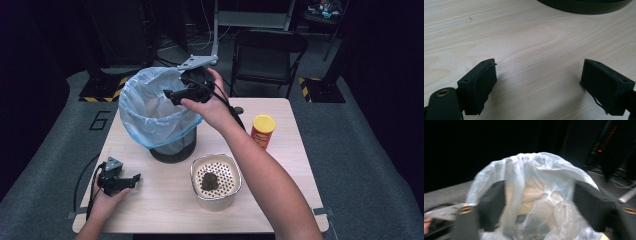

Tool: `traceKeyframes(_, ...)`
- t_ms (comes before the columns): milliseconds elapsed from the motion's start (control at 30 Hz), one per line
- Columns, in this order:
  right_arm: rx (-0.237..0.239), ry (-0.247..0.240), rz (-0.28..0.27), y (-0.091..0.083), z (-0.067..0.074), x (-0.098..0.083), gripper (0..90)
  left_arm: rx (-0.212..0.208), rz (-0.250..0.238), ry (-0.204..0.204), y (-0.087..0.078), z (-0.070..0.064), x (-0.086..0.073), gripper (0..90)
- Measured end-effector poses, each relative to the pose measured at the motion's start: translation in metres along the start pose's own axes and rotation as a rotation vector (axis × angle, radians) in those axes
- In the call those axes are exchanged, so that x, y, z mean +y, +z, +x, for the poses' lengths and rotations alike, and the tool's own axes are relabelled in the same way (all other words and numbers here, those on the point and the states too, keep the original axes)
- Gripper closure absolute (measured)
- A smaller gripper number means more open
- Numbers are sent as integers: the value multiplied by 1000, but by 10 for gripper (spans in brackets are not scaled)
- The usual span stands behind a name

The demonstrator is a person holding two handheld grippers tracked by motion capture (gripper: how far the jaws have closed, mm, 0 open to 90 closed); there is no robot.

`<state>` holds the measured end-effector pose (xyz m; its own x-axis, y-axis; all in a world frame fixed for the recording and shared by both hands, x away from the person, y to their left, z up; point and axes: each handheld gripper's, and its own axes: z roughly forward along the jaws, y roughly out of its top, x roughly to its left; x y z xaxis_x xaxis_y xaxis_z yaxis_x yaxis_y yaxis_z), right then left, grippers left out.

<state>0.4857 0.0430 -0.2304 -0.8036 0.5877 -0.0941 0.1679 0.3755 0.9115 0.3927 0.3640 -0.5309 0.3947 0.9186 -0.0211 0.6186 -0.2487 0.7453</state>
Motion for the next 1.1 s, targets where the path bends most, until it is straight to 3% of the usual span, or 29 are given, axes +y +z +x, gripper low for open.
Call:
traceKeyframes(133,35,7,-27,-21,-1,-9,320,1,-1,-5,0,0,0,131)
traceKeyframes(233,35,42,-49,-39,0,-21,320,1,0,-7,0,-1,0,131)
traceKeyframes(367,22,32,-33,-55,-4,-38,321,-2,19,12,-2,1,0,131)
traceKeyframes(433,18,39,-35,-65,-7,-48,317,4,2,7,-1,0,0,131)
traceKeyframes(767,-34,83,-27,-105,-25,-79,151,3,4,8,-1,0,0,131)
traceKeyframes(1100,-119,80,-9,-126,-42,-102,122,2,0,6,-1,0,-1,131)
